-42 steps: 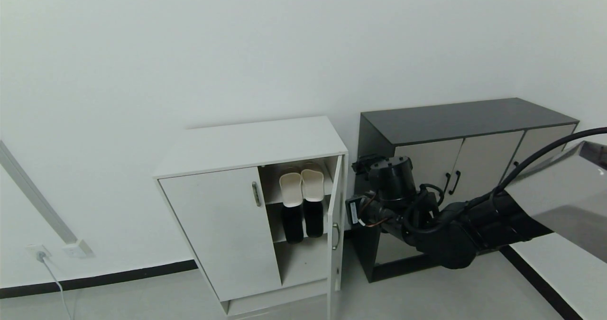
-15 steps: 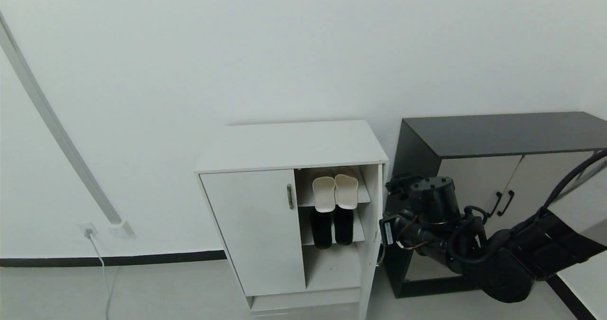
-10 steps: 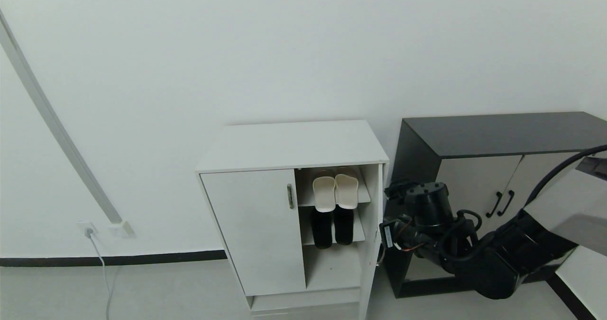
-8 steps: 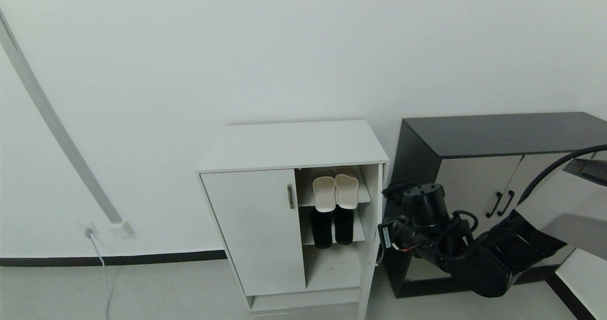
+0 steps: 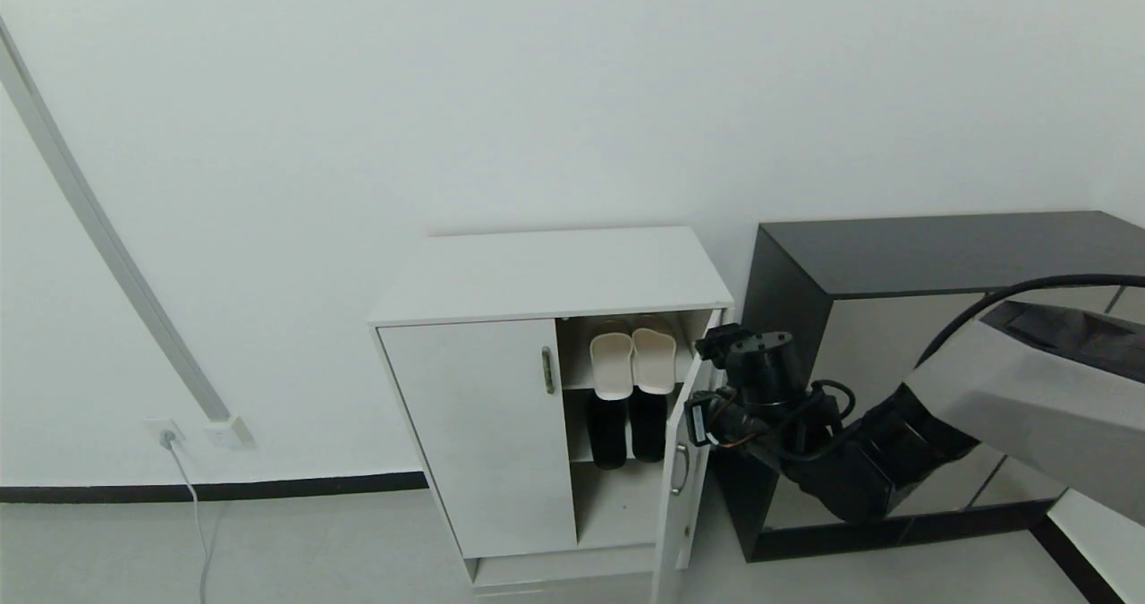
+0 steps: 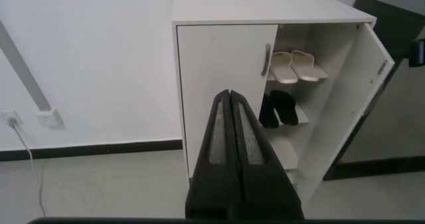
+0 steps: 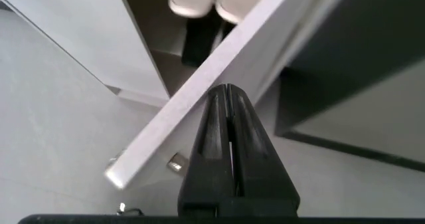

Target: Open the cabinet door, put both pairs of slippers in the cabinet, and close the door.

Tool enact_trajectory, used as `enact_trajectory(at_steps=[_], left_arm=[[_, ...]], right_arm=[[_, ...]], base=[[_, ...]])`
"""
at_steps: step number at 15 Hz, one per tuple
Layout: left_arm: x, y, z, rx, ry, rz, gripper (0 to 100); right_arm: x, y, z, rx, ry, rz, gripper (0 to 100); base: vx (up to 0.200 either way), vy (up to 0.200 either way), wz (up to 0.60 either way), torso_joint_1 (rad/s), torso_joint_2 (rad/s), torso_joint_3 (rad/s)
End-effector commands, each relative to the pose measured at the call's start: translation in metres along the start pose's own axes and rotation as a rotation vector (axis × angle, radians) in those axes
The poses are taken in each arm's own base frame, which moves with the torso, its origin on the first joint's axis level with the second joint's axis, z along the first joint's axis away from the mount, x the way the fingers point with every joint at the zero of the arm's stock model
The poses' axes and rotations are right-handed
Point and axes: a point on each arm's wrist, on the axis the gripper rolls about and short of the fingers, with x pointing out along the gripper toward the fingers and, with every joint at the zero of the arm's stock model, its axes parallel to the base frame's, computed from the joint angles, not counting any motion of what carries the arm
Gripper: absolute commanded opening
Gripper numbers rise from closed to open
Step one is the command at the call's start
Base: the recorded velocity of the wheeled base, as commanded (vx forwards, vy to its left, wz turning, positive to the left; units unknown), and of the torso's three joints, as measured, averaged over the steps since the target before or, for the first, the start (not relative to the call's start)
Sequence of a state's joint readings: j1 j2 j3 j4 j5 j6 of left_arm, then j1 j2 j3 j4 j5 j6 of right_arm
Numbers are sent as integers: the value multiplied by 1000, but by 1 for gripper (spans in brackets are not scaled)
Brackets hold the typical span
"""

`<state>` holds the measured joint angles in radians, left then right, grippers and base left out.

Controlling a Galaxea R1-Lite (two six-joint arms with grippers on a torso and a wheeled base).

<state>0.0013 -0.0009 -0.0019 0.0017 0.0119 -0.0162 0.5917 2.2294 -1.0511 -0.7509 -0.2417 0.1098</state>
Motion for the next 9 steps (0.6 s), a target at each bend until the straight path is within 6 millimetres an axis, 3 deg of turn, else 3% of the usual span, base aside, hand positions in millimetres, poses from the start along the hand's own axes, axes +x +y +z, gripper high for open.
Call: enact_trajectory(at_steps=[1,5,9], left_arm=[[0,0,0,1,1,1,0],[0,0,0,1,1,1,0],[0,0,0,1,1,1,0]], right_arm=[[16,6,-4,12,-15,23,0],[17,13,0,86,-135,126,0],[-9,6,-19,90,-146,285,0]], base=[[0,0,0,0,0,0],[0,0,0,0,0,0],[0,0,0,0,0,0]])
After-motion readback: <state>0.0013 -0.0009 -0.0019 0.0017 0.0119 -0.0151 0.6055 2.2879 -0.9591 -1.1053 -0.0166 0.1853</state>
